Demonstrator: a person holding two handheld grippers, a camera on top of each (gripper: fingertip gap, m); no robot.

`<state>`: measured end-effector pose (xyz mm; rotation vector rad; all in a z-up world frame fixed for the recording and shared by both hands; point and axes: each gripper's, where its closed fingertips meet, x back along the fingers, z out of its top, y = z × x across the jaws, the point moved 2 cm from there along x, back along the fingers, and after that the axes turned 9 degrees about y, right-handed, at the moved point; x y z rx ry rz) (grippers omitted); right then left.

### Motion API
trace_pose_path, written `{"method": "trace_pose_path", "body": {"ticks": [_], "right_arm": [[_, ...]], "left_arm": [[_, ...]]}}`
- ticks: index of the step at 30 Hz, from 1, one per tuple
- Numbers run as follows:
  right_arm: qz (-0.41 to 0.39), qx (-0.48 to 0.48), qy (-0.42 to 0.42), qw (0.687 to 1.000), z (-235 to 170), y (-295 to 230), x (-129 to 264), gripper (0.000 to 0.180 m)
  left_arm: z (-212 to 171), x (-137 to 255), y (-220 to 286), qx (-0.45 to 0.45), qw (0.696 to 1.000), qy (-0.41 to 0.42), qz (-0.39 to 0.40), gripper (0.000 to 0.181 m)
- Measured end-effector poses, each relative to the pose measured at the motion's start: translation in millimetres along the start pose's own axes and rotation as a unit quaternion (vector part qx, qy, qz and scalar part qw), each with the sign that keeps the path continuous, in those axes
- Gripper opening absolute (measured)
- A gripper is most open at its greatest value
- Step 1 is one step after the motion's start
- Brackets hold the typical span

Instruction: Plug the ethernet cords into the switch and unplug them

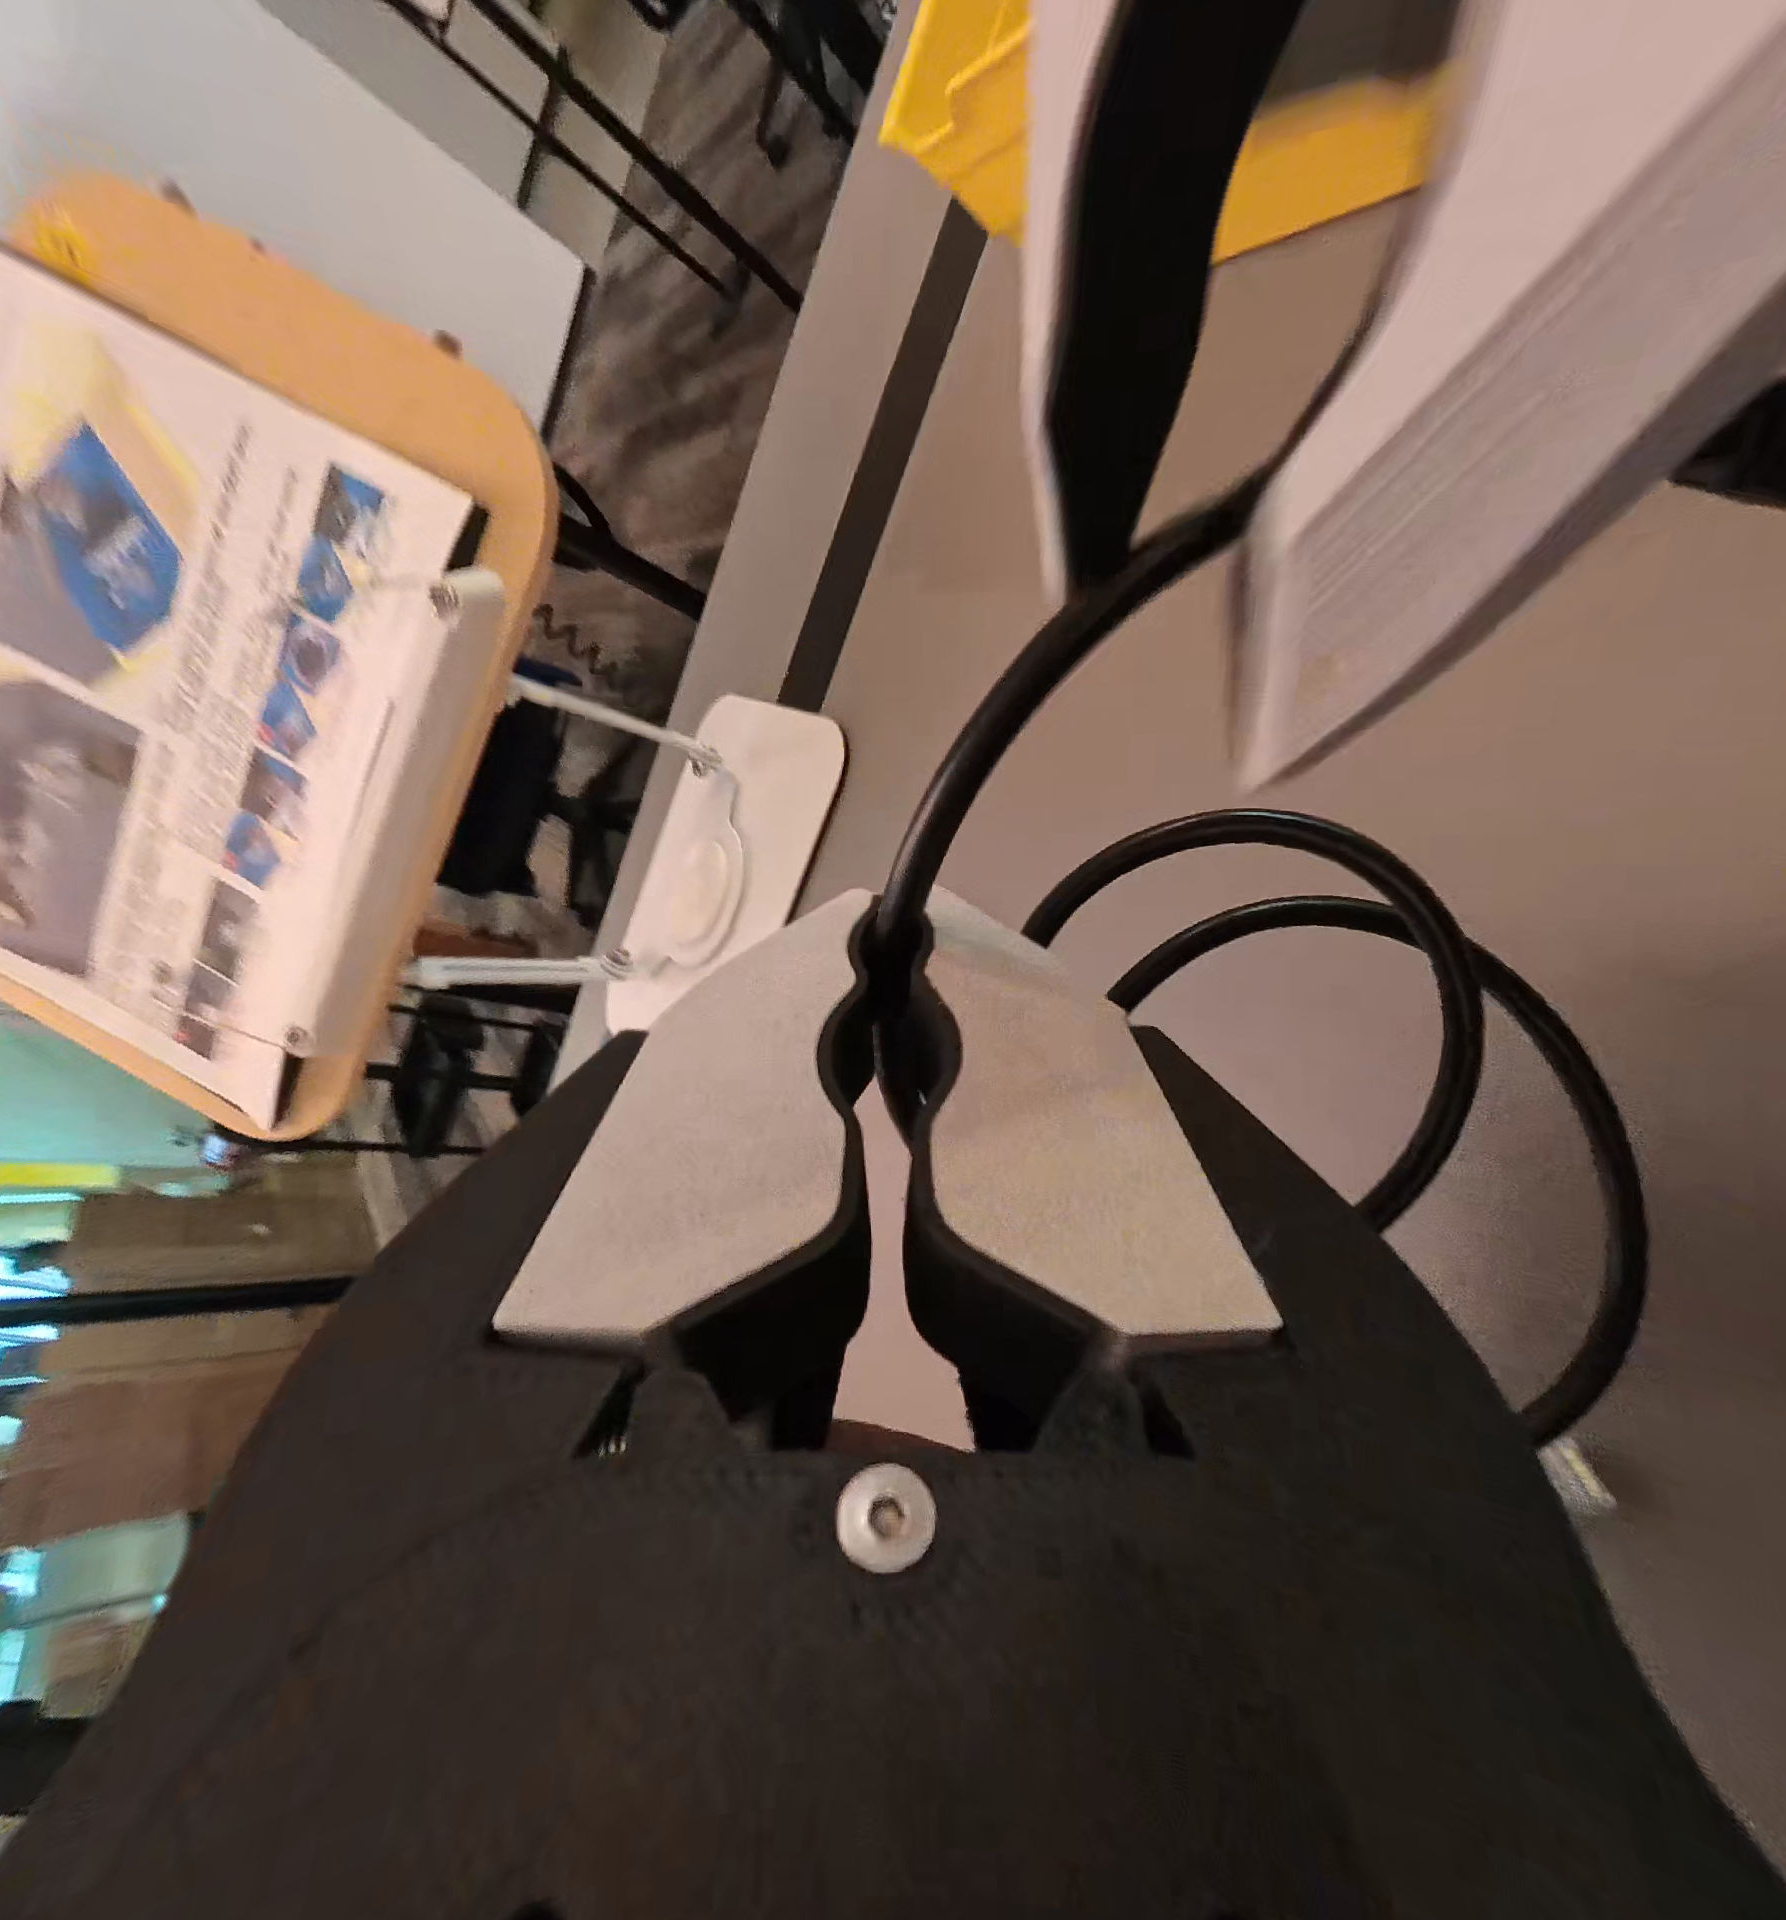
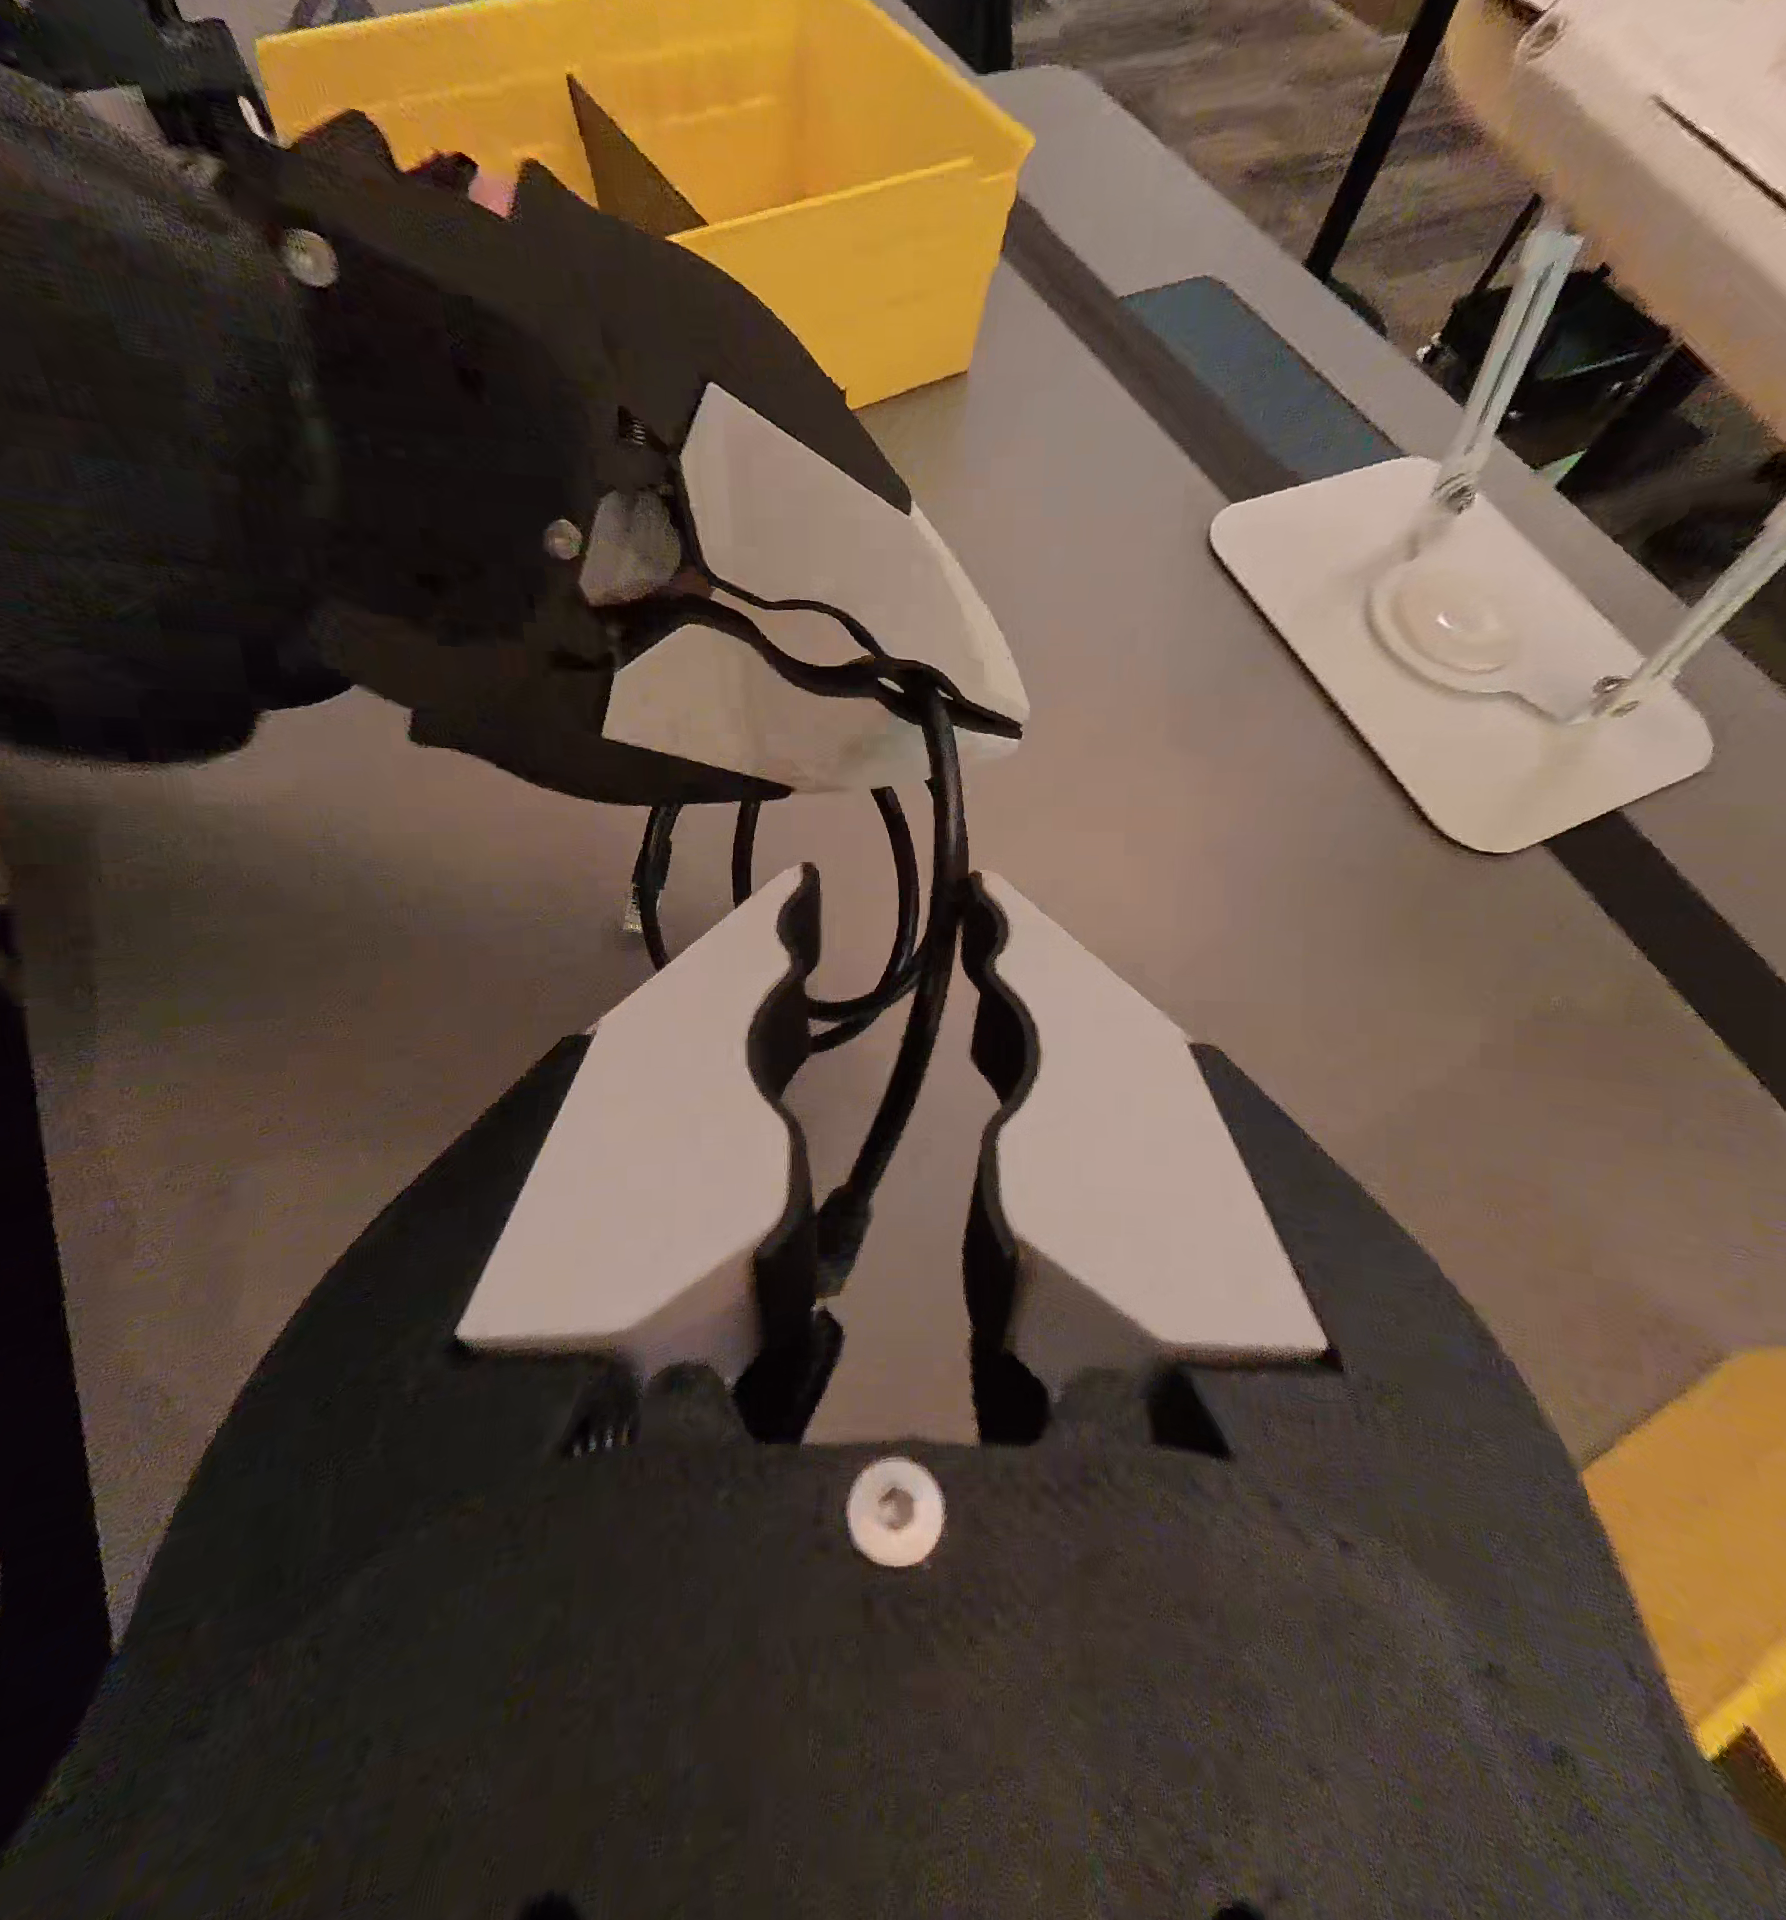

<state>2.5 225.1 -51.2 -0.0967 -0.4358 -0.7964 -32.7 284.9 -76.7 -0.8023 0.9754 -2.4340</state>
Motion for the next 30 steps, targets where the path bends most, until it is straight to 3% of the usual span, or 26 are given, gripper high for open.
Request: {"method": "trace_pose_path", "body": {"ticks": [1,5,7,9,12,16,18,22,24,26,28,30], "right_arm": [[0.000,0.003,-0.005,1.000,-3,0,-6,0.004],[-0.020,0.005,0.014,1.000,-4,8,-6,0.003],[-0.036,-0.011,0.049,0.998,2,15,4,0.003],[-0.049,-0.034,0.090,0.994,8,23,17,0.003],[-0.049,-0.066,0.157,0.984,19,28,35,0.003],[-0.016,-0.066,0.229,0.971,32,18,44,0.003],[-0.004,-0.077,0.258,0.963,41,15,47,0.003],[0.020,-0.095,0.308,0.947,51,7,55,0.003],[0.028,-0.104,0.319,0.941,50,7,57,0.003],[0.033,-0.105,0.304,0.946,42,8,55,0.003],[0.005,-0.076,0.278,0.958,32,15,52,0.005],[-0.043,-0.029,0.235,0.971,23,25,51,0.024]], "left_arm": [[4,2,2,-0.016,1.000,0.001,0.004,0.000],[8,7,4,-0.007,1.000,0.028,0.004,0.001],[9,13,-6,0.007,0.999,0.034,0.017,0.041],[3,22,-5,0.053,0.998,0.003,-0.032,0.080],[7,42,-17,0.099,0.994,0.039,-0.040,0.081],[-6,45,-13,0.238,0.964,0.055,-0.104,0.098],[-10,43,-6,0.273,0.952,0.069,-0.117,0.090],[7,49,5,0.375,0.896,0.156,-0.180,0.021],[19,57,-1,0.390,0.878,0.205,-0.188,0.002],[20,59,-11,0.370,0.891,0.216,-0.151,0.000],[16,58,-16,0.314,0.923,0.196,-0.107,0.000],[13,58,-21,0.270,0.944,0.177,-0.063,0.000]]}}
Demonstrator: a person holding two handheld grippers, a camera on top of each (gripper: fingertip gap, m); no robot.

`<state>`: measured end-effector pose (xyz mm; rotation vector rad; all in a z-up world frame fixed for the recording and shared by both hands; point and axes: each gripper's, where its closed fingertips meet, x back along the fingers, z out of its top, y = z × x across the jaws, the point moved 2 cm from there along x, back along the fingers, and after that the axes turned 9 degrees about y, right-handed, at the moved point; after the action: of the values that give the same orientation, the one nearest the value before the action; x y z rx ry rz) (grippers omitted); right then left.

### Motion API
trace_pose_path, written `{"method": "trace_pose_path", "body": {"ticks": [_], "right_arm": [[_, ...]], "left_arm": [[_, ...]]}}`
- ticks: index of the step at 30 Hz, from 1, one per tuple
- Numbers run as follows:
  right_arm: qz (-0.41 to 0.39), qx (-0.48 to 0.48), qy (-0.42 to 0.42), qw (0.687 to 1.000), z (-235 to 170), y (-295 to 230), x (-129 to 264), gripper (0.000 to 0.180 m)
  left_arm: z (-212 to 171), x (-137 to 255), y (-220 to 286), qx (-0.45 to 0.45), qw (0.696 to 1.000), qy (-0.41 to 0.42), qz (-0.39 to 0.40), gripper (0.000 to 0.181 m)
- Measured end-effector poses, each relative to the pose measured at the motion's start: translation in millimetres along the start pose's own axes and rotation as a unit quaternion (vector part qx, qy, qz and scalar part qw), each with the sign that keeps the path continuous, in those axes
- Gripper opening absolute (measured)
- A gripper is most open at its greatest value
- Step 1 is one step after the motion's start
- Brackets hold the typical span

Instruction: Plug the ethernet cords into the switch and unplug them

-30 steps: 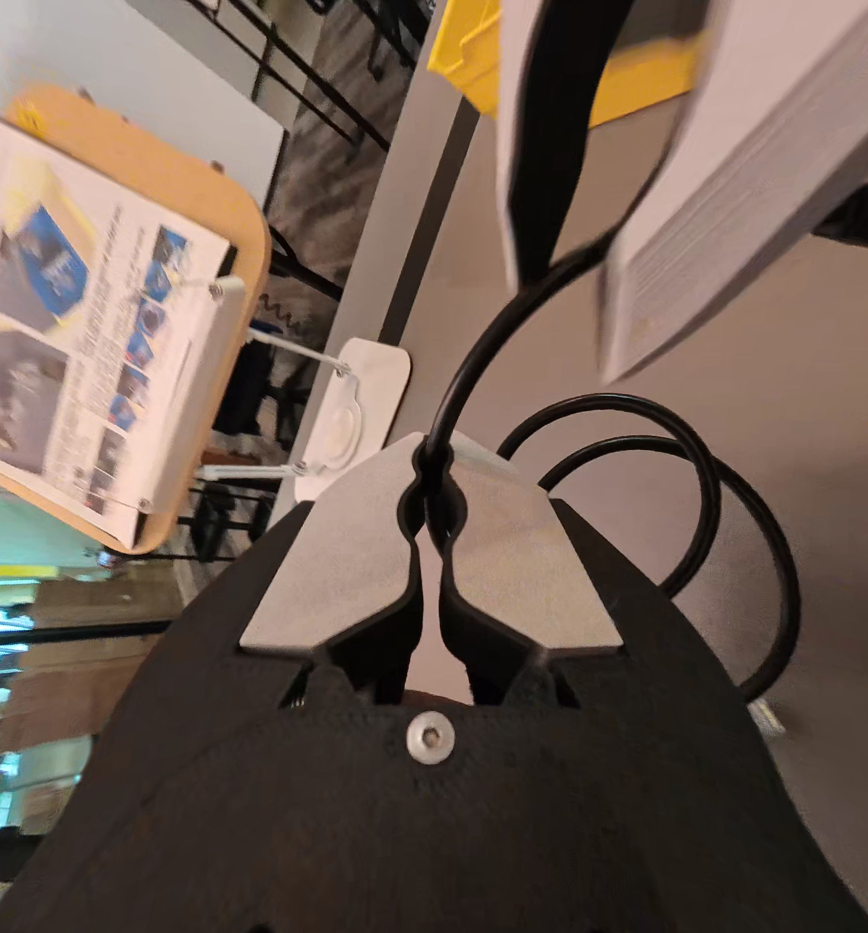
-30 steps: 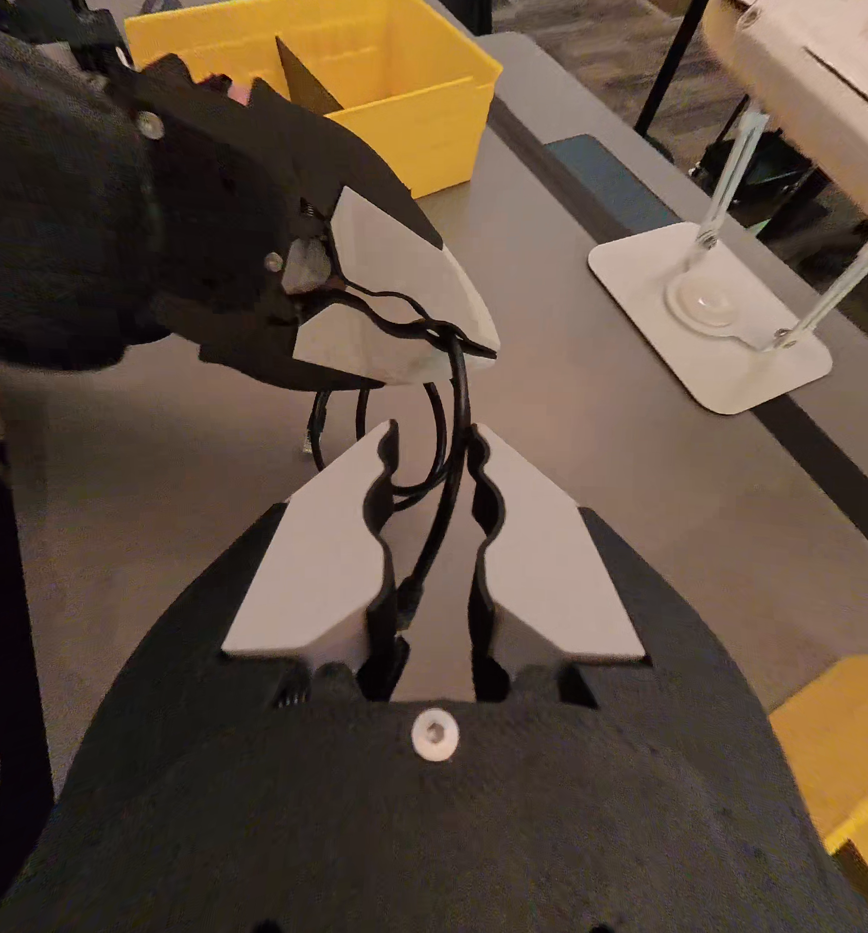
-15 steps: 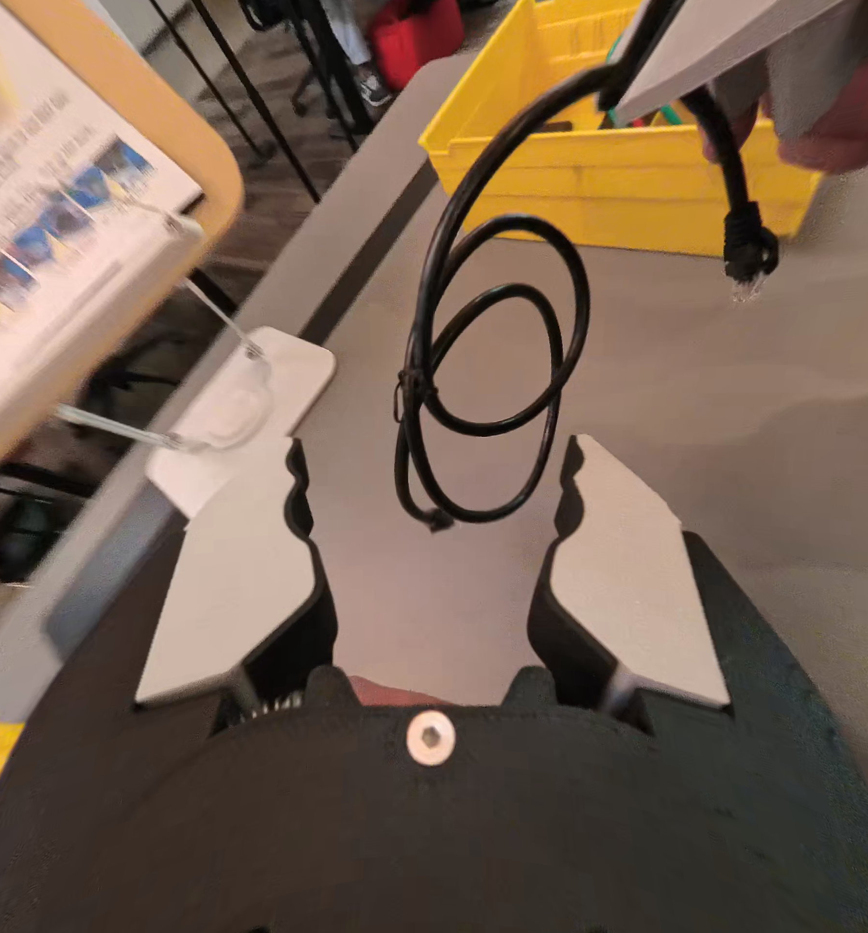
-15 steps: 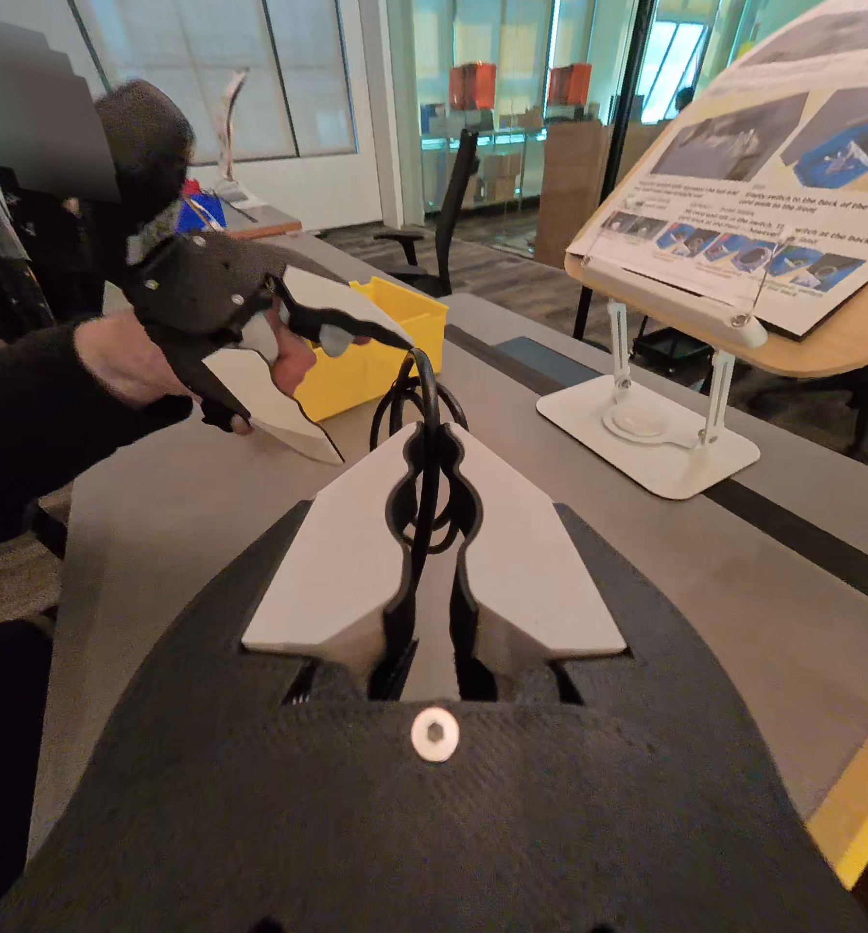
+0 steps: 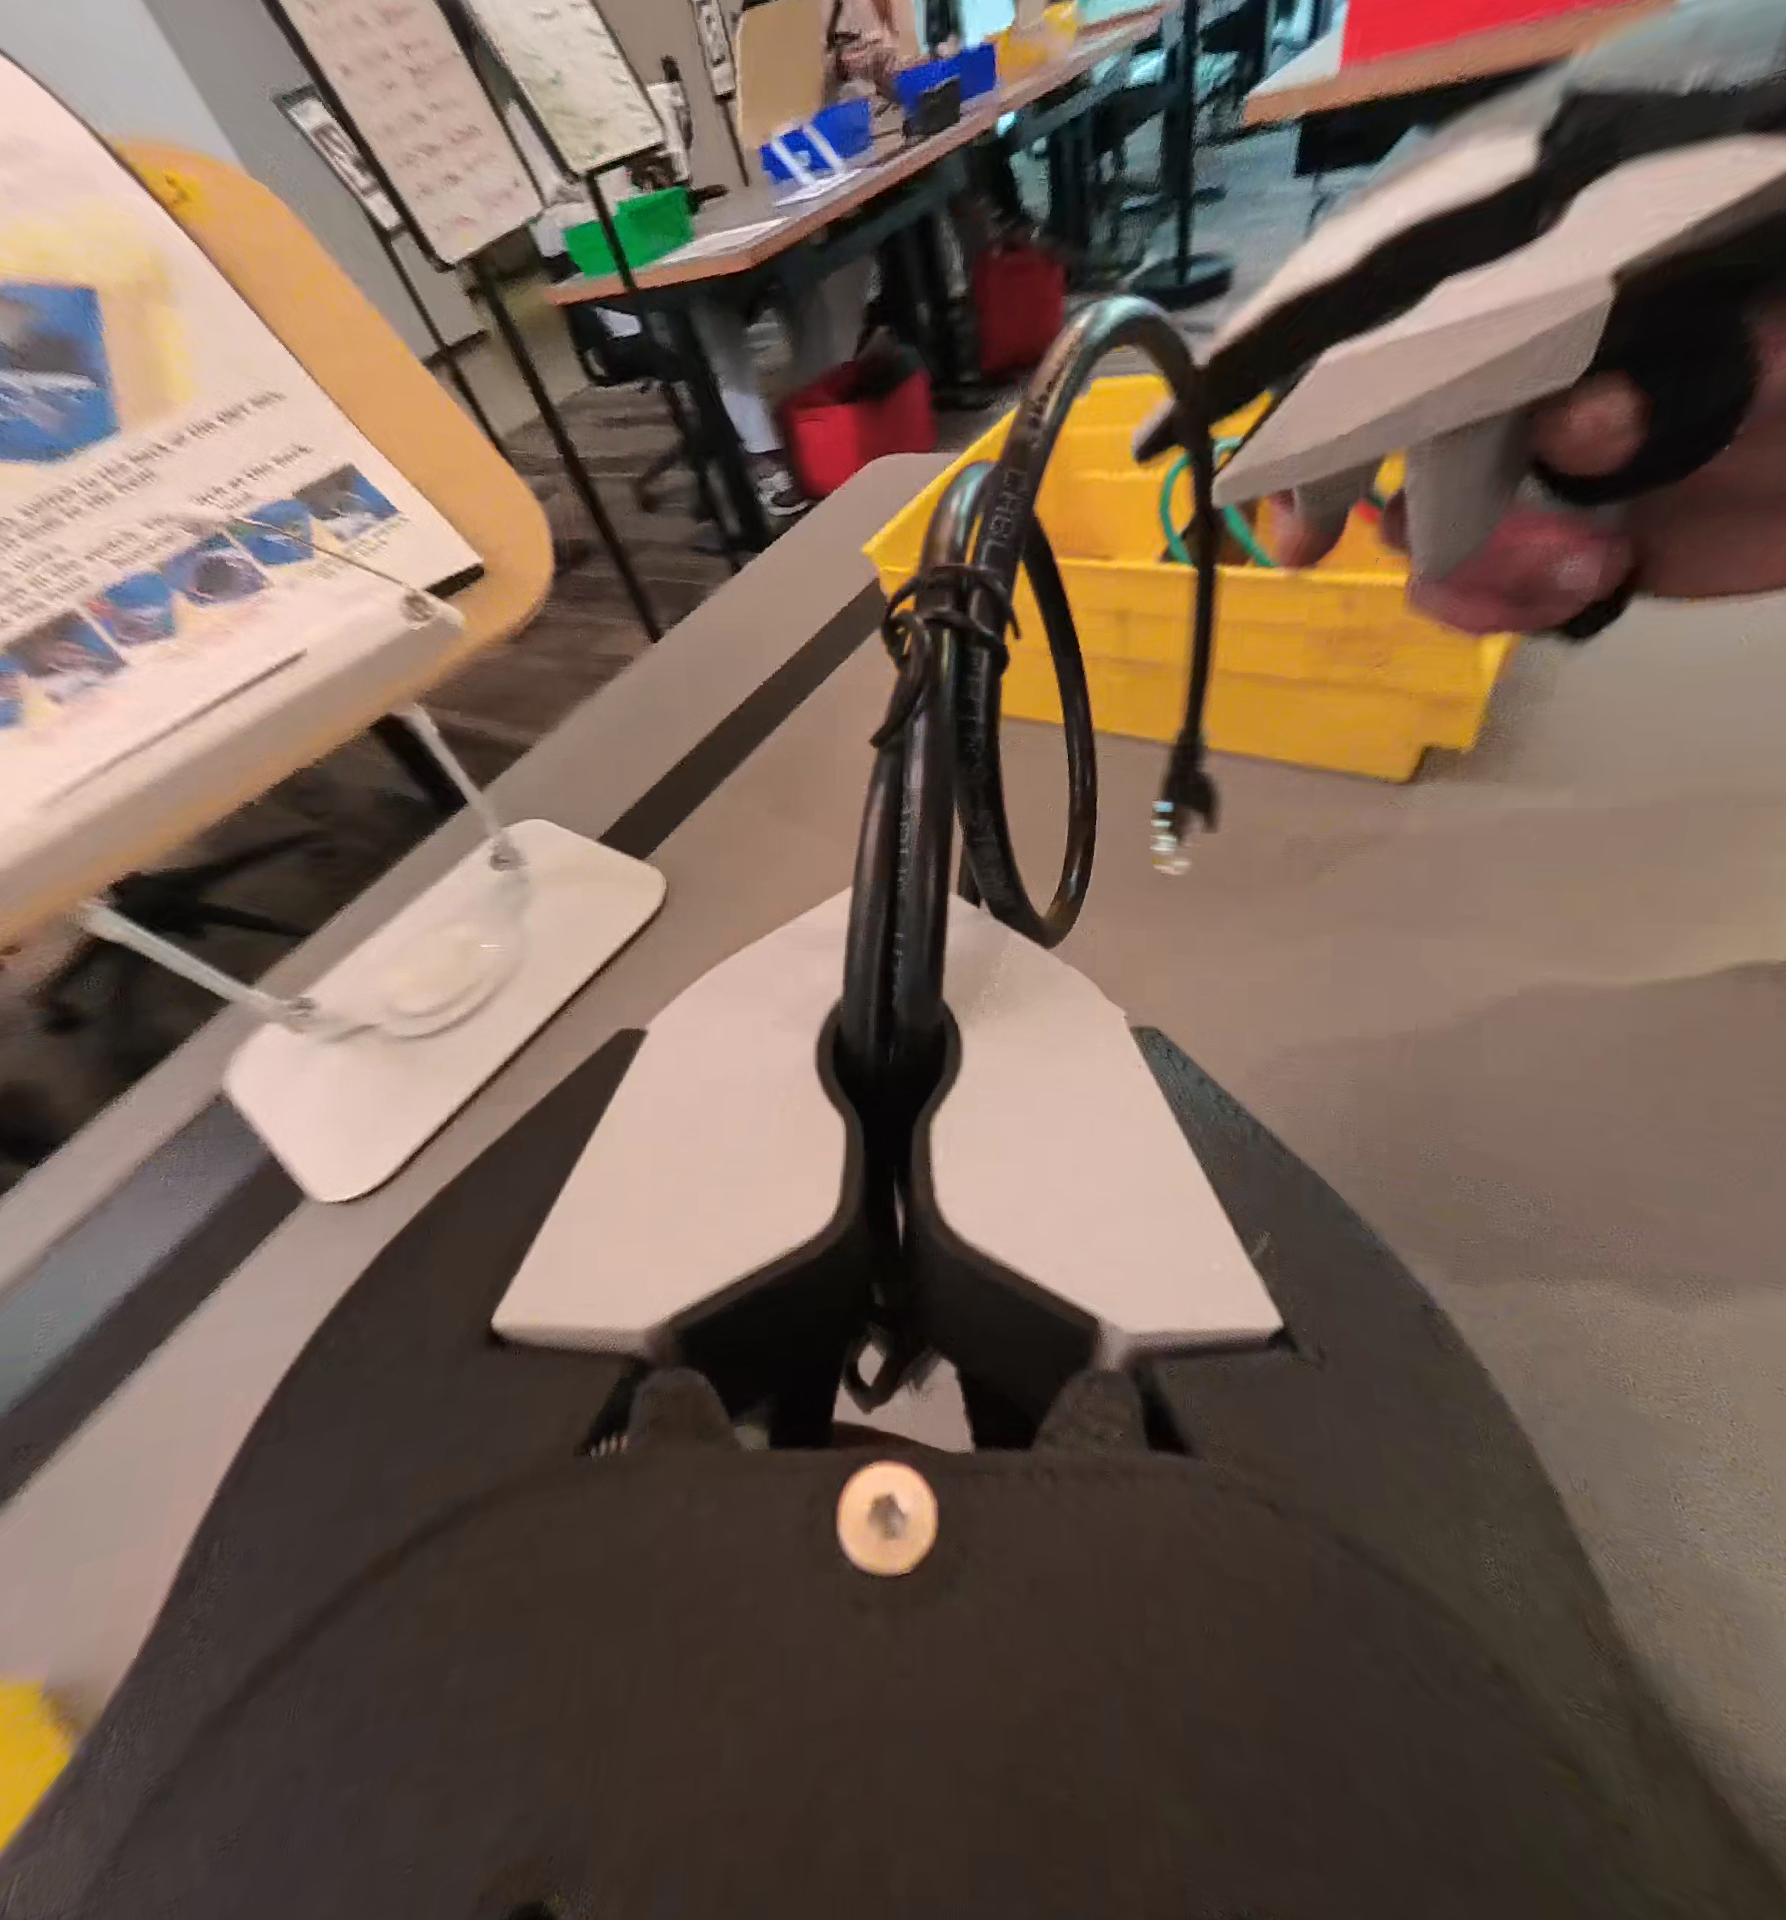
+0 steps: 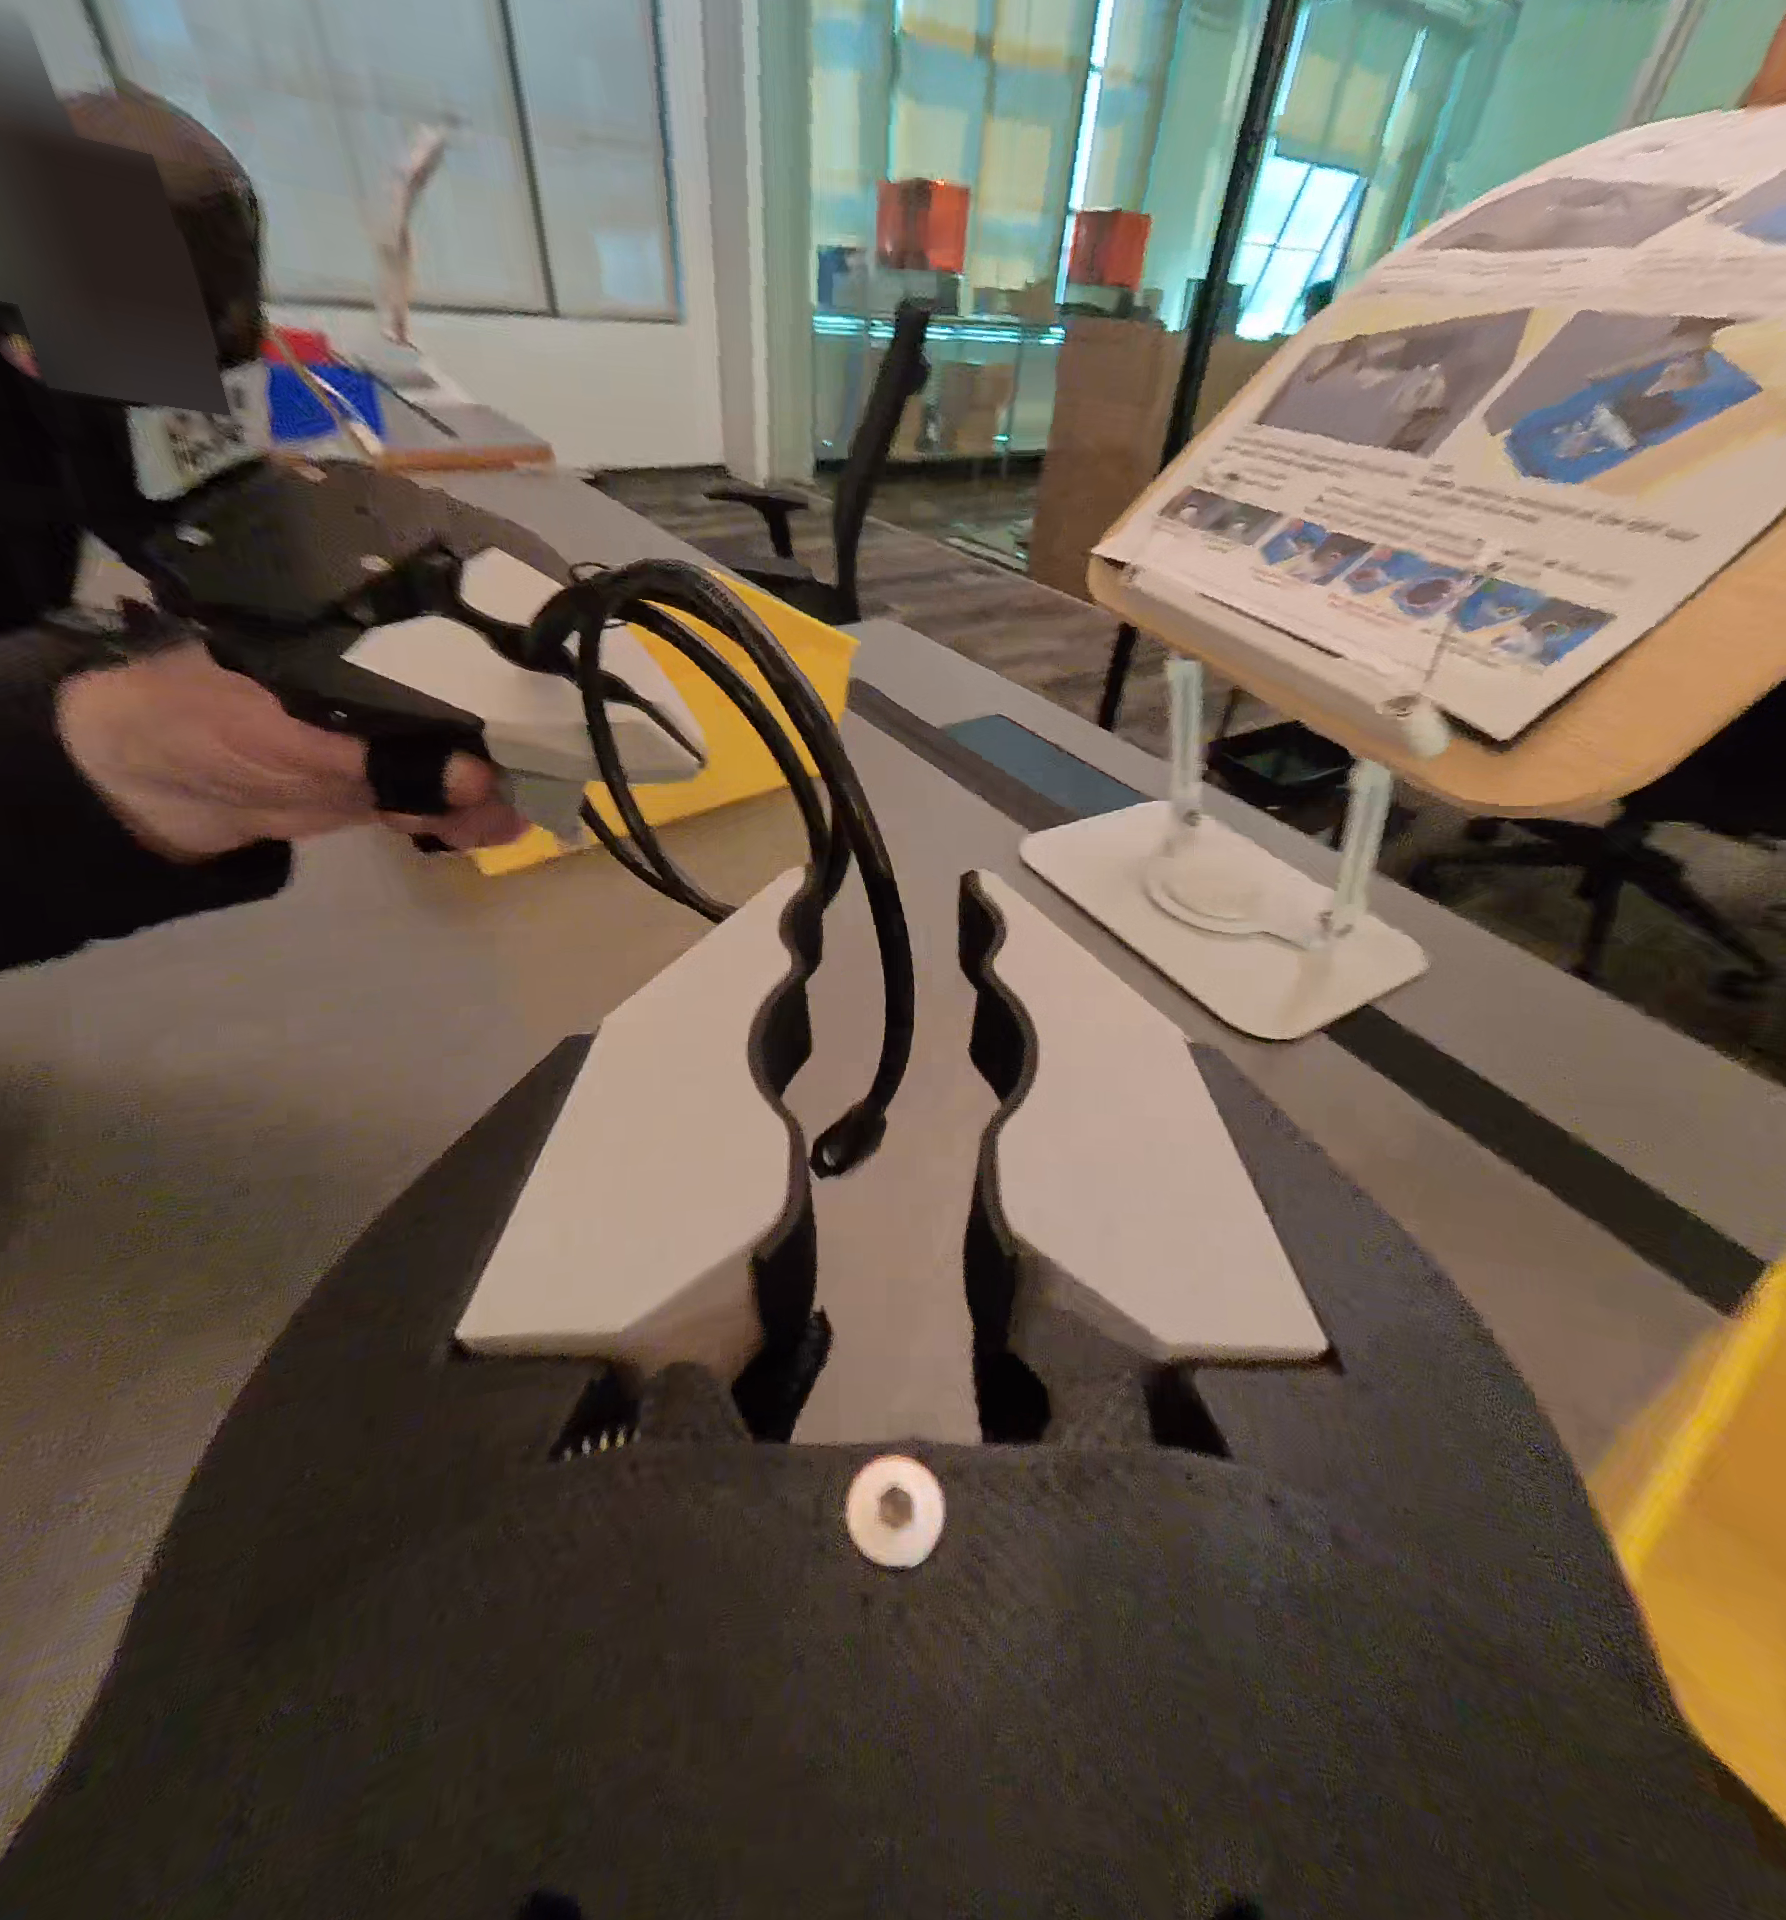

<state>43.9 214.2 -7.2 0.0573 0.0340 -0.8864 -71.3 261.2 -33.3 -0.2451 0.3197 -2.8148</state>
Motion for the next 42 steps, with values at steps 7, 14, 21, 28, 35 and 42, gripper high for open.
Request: {"method": "trace_pose_path", "body": {"ticks": [7,14,21,28,35,42], "right_arm": [[0.013,0.223,-0.040,0.974,25,-28,4,0.036],[0.016,0.387,-0.128,0.913,-5,-50,-18,0.027],[-0.008,0.297,-0.067,0.952,3,-40,-15,0.003],[-0.120,0.283,-0.076,0.948,11,-24,-16,0.003],[-0.123,0.248,-0.053,0.959,15,-58,-29,0.004],[-0.016,0.212,-0.016,0.977,33,-78,-26,0.025]], "left_arm": [[-4,-2,2,-0.181,0.980,-0.073,0.049,0.000],[11,-8,37,-0.276,0.958,-0.073,0.009,0.001],[34,4,47,-0.134,0.988,-0.024,-0.072,0.047],[49,-2,40,-0.160,0.986,-0.031,0.016,0.102],[39,-3,8,-0.304,0.929,-0.029,0.207,0.028],[68,19,1,-0.385,0.888,0.042,0.248,0.001]]}}
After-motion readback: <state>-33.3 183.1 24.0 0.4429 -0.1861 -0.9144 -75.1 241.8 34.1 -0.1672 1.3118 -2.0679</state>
